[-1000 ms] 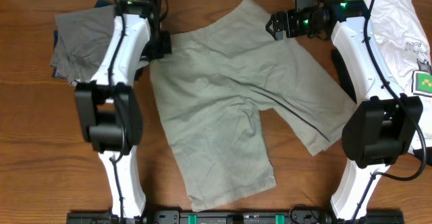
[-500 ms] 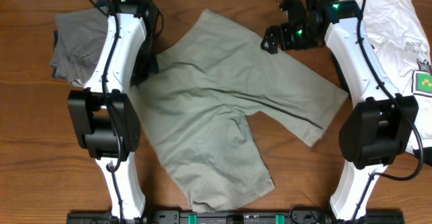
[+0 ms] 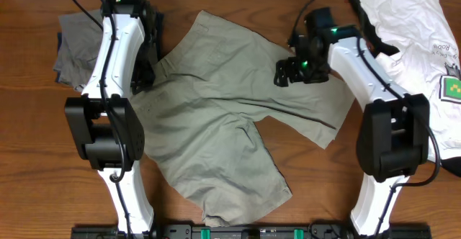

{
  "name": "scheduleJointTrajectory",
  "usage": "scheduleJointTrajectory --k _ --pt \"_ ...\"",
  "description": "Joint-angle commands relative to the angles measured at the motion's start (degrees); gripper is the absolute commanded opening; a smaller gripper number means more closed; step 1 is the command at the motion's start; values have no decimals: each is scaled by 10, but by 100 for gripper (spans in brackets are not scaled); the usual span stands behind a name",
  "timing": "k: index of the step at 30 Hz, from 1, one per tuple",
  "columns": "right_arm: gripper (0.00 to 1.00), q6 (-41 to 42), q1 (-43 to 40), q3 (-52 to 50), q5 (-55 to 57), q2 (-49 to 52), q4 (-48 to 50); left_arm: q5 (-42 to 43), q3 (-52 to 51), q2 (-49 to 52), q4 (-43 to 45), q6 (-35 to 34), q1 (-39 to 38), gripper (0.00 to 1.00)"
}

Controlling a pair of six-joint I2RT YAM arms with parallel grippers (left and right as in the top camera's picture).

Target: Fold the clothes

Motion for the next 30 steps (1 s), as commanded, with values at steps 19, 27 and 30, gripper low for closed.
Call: scheduleJointTrajectory --k 19,27,30 --pt "1 50 88 -115 176 -9 127 -7 13 -226 113 -2 -1 84" --pt "1 50 66 -127 185 3 193 -7 13 -230 129 17 -1 94" --pt "2 51 55 -127 185 22 211 -7 13 -230 134 21 -1 95"
